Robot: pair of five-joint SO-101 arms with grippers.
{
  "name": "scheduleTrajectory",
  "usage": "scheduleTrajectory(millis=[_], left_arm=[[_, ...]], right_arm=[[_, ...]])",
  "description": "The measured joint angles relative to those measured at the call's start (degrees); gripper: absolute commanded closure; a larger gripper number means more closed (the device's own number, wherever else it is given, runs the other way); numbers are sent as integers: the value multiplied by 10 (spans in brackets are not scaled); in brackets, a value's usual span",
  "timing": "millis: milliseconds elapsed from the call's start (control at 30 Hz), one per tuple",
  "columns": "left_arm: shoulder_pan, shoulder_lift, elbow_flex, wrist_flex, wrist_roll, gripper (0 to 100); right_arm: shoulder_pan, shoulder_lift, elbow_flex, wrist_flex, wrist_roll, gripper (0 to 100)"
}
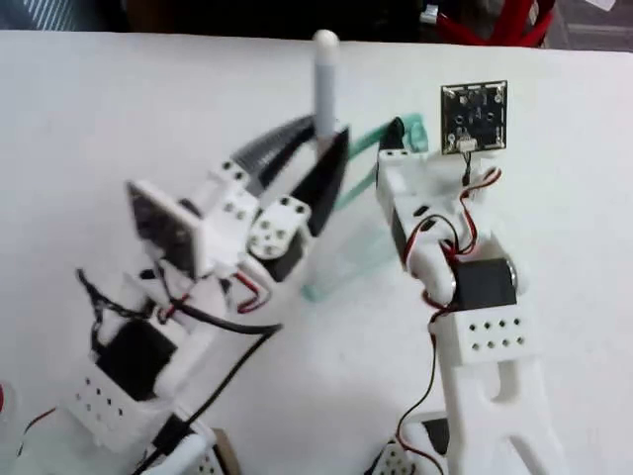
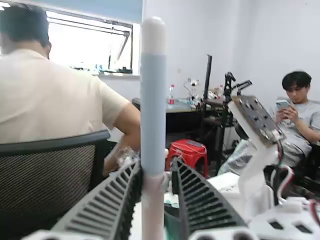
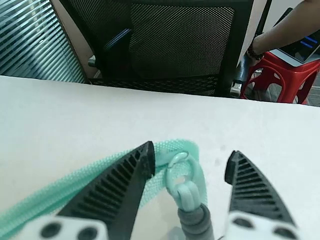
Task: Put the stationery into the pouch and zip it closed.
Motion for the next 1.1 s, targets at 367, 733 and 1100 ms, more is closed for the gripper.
scheduleTrajectory(millis=[367, 733, 1100], left_arm=[[-17, 35, -1, -51, 8, 977], [-16, 127, 0, -100, 56, 977], [-15, 106, 0, 19, 100, 797]], right_arm=[[0, 0, 0, 0, 0, 758], [0, 0, 0, 0, 0, 758], [0, 0, 0, 0, 0, 758]])
